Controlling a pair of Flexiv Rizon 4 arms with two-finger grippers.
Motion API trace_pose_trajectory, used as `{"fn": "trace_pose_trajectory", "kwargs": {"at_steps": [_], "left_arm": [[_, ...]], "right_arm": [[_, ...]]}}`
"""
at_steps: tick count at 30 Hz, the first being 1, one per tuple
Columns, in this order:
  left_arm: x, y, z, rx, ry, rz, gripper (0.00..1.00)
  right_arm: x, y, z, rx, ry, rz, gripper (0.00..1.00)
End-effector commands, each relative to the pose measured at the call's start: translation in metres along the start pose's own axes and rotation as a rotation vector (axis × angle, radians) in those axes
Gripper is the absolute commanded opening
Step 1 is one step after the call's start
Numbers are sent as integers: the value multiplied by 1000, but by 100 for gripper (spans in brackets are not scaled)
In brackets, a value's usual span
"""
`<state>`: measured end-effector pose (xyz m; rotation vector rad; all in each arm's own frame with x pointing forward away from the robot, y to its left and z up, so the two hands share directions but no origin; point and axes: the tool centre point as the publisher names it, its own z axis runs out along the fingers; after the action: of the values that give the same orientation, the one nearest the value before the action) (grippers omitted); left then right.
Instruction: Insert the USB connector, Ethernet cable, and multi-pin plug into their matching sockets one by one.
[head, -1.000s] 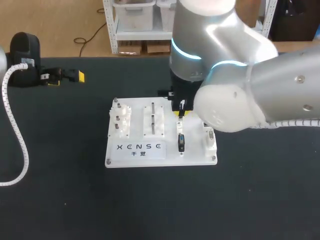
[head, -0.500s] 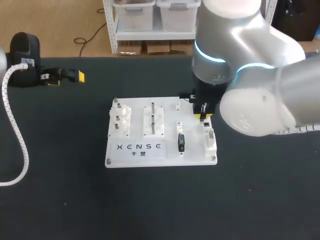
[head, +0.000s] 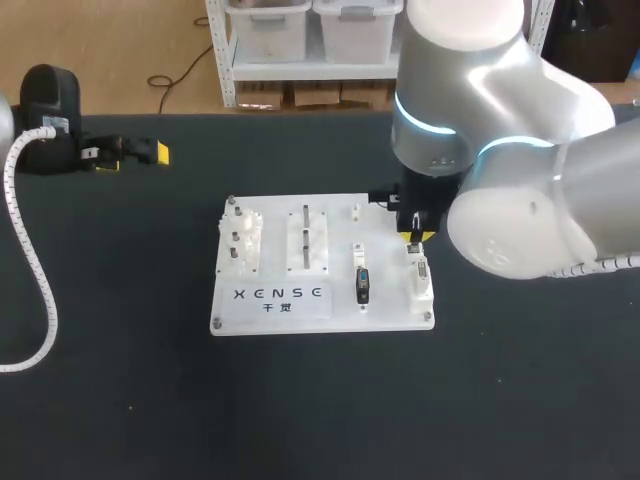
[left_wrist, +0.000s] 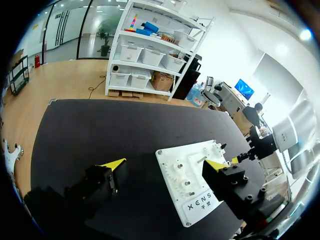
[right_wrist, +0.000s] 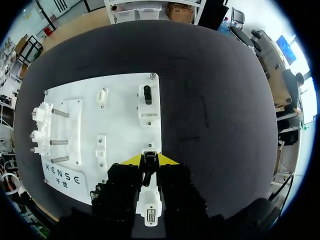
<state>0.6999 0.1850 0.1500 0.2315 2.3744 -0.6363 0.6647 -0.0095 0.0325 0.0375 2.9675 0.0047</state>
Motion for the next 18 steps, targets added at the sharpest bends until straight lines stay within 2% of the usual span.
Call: {"fn": "trace_pose_trajectory", "kwargs": {"at_steps": [1,18], "left_arm": [[0,0,0,0,0,0,100],[0,0,0,0,0,0,100]], "right_arm": [[-2,1,2,3,-1,1,0],[0,2,9,10,11,2,0]]}}
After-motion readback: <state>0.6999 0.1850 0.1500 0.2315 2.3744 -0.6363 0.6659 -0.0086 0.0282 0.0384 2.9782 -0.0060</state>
